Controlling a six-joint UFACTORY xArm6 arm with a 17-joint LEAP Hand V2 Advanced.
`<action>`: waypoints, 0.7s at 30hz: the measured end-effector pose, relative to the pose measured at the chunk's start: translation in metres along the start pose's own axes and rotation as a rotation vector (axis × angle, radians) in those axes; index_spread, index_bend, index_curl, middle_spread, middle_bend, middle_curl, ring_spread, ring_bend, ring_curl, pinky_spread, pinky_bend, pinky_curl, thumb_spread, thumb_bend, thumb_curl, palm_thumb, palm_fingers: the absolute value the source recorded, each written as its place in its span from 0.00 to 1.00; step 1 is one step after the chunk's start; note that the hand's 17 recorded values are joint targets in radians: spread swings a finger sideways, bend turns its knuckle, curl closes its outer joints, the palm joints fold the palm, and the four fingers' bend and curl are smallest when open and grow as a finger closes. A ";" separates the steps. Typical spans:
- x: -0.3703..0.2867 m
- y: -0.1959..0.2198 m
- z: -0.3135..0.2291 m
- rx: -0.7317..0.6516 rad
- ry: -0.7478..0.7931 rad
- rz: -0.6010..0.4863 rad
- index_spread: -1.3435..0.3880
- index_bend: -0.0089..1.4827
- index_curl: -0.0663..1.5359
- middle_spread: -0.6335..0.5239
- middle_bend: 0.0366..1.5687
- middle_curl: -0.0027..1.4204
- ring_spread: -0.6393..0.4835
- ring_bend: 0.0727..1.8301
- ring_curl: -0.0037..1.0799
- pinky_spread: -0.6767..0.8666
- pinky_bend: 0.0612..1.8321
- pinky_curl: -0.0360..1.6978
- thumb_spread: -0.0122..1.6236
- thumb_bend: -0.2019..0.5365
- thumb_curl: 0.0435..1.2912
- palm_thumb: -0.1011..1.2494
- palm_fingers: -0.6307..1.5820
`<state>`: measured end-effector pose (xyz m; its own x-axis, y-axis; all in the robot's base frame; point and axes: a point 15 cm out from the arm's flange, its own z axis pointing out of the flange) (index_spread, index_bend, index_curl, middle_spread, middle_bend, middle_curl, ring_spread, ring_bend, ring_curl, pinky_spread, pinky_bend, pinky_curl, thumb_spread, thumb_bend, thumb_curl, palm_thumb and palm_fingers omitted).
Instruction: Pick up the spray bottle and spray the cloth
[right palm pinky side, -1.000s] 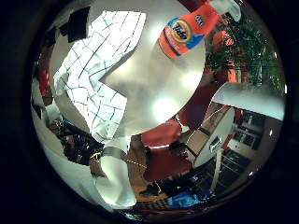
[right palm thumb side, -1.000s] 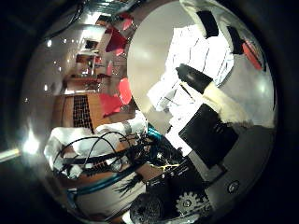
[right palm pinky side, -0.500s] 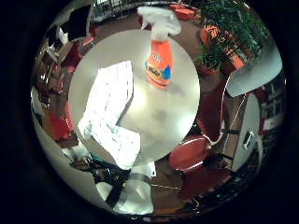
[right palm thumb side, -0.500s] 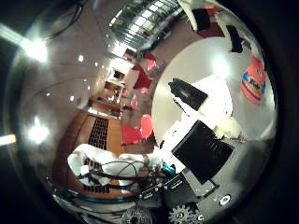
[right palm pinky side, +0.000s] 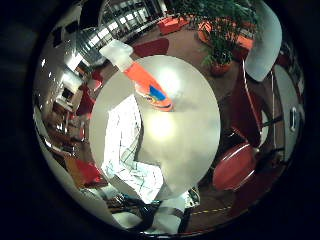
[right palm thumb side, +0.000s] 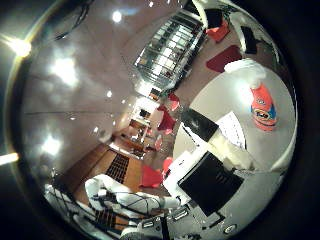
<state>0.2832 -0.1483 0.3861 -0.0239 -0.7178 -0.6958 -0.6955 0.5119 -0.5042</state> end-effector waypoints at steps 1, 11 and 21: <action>0.006 0.000 -0.001 0.014 -0.007 0.013 0.62 0.12 0.35 0.43 0.32 0.47 0.41 0.42 0.49 0.38 0.15 0.62 0.66 0.24 0.32 0.60 0.42; 0.078 0.004 -0.010 0.125 -0.091 0.175 0.65 0.12 0.28 0.58 0.20 0.36 0.62 0.32 0.41 0.64 0.17 0.51 0.66 0.24 0.29 0.55 0.34; 0.128 0.021 -0.001 0.137 -0.167 0.286 0.66 0.11 0.23 0.65 0.14 0.28 0.74 0.25 0.31 0.71 0.18 0.38 0.66 0.24 0.28 0.54 0.33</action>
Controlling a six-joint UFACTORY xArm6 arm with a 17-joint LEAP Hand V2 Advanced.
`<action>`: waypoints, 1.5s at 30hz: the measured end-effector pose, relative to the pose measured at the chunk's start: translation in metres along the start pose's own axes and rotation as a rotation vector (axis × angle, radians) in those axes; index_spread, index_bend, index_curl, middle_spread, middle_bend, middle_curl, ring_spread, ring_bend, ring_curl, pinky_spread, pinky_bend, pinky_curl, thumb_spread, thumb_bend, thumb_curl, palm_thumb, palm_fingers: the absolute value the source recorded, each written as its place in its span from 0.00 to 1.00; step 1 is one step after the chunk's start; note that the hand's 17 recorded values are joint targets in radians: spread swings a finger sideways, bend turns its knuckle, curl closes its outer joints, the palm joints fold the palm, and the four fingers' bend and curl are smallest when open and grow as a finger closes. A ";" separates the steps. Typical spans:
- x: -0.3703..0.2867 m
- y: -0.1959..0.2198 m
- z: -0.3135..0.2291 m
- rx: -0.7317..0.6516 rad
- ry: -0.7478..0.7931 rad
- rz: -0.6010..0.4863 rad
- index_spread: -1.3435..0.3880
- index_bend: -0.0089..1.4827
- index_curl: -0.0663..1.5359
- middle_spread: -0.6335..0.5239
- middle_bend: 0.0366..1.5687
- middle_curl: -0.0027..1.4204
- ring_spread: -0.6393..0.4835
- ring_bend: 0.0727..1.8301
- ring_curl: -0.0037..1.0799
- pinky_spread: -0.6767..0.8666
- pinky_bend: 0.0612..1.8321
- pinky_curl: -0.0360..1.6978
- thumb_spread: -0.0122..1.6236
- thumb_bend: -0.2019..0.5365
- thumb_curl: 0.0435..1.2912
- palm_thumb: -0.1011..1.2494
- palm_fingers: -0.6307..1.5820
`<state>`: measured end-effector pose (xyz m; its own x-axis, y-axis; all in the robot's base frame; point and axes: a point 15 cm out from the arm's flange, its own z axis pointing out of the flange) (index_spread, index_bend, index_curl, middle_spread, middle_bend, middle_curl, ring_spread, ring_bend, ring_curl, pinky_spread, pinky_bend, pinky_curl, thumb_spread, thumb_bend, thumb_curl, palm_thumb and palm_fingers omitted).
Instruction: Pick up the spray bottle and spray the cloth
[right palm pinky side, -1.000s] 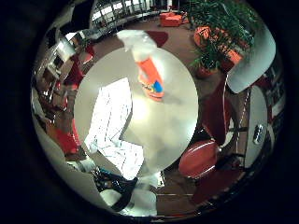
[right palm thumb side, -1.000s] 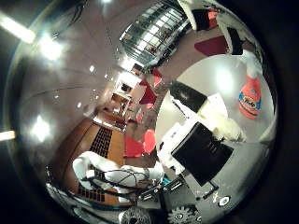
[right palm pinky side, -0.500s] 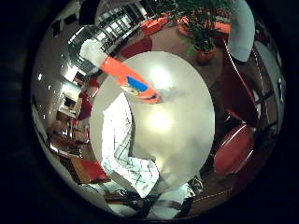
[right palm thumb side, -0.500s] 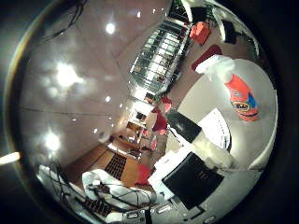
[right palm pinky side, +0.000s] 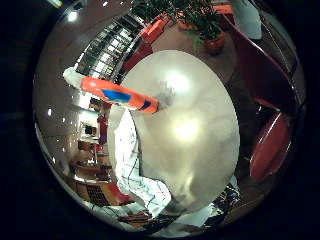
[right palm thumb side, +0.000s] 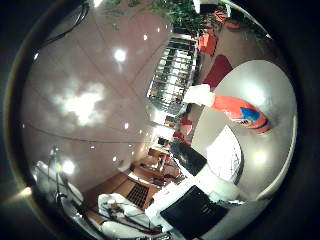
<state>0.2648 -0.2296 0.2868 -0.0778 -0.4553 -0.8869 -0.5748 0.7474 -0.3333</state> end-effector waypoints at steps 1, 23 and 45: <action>0.004 0.000 0.001 -0.001 -0.008 0.010 0.66 0.11 0.23 0.65 0.14 0.28 0.74 0.24 0.30 0.72 0.18 0.37 0.66 0.24 0.28 0.54 0.33; 0.045 -0.012 0.072 -0.101 -0.019 0.056 0.68 0.10 0.20 0.69 0.13 0.25 0.76 0.23 0.26 0.70 0.21 0.24 0.64 0.24 0.22 0.51 0.33; -0.010 -0.030 0.174 -0.219 -0.020 -0.053 0.70 0.12 0.22 0.63 0.22 0.26 0.71 0.29 0.25 0.68 0.17 0.19 0.64 0.25 0.23 0.54 0.46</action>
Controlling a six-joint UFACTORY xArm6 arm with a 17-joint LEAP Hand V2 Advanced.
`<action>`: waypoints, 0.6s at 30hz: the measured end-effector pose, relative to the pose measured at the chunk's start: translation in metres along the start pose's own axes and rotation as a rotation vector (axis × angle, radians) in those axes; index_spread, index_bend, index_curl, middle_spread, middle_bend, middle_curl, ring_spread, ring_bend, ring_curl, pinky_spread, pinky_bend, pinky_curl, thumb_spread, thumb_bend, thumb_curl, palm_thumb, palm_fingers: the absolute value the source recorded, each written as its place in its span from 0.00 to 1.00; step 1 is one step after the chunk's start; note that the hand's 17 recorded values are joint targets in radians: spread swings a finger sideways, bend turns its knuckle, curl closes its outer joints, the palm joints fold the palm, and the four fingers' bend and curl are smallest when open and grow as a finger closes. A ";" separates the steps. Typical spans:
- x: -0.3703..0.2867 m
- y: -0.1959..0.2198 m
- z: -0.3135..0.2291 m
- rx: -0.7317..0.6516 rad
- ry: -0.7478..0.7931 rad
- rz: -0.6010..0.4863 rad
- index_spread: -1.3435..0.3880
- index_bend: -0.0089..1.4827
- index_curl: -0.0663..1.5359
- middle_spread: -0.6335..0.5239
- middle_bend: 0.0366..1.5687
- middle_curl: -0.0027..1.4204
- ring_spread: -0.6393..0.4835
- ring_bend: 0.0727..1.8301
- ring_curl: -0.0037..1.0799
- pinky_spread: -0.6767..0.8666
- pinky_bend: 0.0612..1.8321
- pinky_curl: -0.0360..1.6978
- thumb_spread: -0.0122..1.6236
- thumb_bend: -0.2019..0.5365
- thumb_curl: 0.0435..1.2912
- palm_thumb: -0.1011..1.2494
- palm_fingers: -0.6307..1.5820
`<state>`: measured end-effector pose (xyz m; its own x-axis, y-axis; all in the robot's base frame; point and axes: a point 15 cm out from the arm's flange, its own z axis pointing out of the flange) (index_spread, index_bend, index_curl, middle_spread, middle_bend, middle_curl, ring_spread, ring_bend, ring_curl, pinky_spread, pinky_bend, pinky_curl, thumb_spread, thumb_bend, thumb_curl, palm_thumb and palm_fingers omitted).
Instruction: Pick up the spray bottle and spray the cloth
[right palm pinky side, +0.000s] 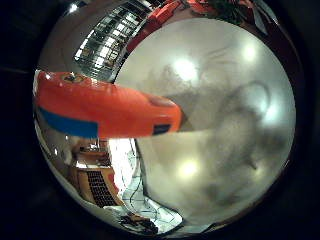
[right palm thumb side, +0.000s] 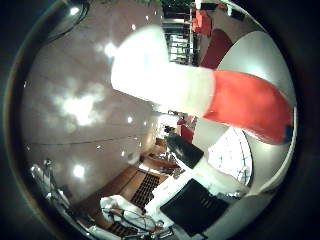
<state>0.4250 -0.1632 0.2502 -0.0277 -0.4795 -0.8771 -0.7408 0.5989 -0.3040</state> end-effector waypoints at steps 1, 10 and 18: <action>-0.002 0.000 0.007 -0.013 -0.001 -0.006 0.70 0.12 0.22 0.61 0.24 0.27 0.69 0.31 0.26 0.66 0.17 0.18 0.64 0.26 0.24 0.57 0.48; -0.025 0.013 0.065 -0.120 -0.023 -0.021 0.59 0.18 0.28 0.41 0.41 0.36 0.41 0.51 0.38 0.26 0.42 0.23 0.59 0.26 0.33 0.77 0.84; -0.035 0.012 0.083 -0.117 -0.036 -0.019 0.61 0.58 0.46 0.44 0.68 0.45 0.42 0.66 0.48 0.24 0.60 0.32 0.58 0.27 0.40 0.86 0.91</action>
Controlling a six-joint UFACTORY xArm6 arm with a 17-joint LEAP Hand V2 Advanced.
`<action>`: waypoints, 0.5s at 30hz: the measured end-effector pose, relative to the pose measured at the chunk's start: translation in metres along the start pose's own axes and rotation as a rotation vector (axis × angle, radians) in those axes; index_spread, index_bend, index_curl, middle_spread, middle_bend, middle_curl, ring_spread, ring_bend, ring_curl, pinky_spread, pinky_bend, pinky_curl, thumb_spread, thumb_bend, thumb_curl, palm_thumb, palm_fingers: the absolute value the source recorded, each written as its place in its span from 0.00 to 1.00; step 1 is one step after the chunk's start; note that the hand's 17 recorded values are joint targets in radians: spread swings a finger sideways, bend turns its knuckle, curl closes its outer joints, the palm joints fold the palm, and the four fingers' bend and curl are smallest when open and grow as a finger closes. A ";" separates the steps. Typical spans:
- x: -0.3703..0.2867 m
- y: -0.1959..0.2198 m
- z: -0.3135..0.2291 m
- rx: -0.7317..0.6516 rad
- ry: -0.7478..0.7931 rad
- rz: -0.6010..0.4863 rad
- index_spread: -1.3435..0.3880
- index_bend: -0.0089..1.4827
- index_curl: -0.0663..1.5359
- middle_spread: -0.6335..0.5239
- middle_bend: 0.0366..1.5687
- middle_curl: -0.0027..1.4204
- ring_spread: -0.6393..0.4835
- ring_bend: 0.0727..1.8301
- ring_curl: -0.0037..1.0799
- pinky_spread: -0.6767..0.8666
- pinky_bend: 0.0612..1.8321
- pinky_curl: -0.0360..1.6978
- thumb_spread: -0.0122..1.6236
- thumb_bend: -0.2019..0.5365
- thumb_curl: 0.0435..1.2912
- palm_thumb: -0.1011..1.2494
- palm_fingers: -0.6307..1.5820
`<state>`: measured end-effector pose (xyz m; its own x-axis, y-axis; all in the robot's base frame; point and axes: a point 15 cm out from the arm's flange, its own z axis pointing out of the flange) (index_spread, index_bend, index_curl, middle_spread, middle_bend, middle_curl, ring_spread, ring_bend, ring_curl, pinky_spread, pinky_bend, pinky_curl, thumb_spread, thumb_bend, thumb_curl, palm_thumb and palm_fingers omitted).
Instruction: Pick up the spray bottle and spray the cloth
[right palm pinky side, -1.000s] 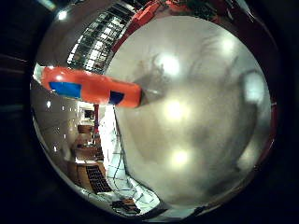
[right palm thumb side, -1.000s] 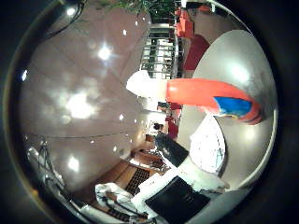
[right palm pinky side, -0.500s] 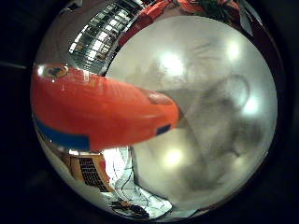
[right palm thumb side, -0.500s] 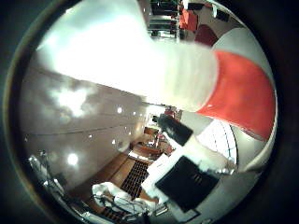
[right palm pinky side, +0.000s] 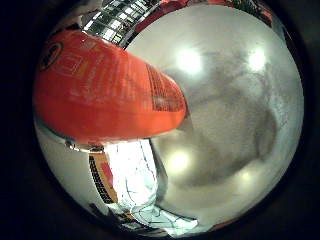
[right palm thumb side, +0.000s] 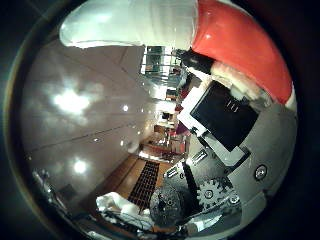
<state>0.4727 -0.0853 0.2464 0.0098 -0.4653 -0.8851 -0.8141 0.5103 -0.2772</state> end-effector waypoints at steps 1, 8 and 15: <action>-0.002 -0.001 0.000 0.006 -0.008 0.002 0.62 0.62 0.47 0.44 0.71 0.45 0.42 0.69 0.49 0.25 0.62 0.34 0.58 0.26 0.41 0.86 0.89; -0.015 -0.007 -0.003 0.013 -0.028 -0.016 0.65 0.73 0.51 0.47 0.82 0.47 0.43 0.77 0.54 0.31 0.70 0.43 0.59 0.26 0.47 0.88 0.83; -0.058 -0.005 -0.014 -0.103 -0.058 -0.069 0.66 0.76 0.51 0.48 0.85 0.45 0.43 0.80 0.55 0.33 0.68 0.51 0.58 0.26 0.52 0.88 0.82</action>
<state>0.4675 -0.0709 0.3048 0.0986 -0.4528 -0.8861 -0.8655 0.4005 -0.3009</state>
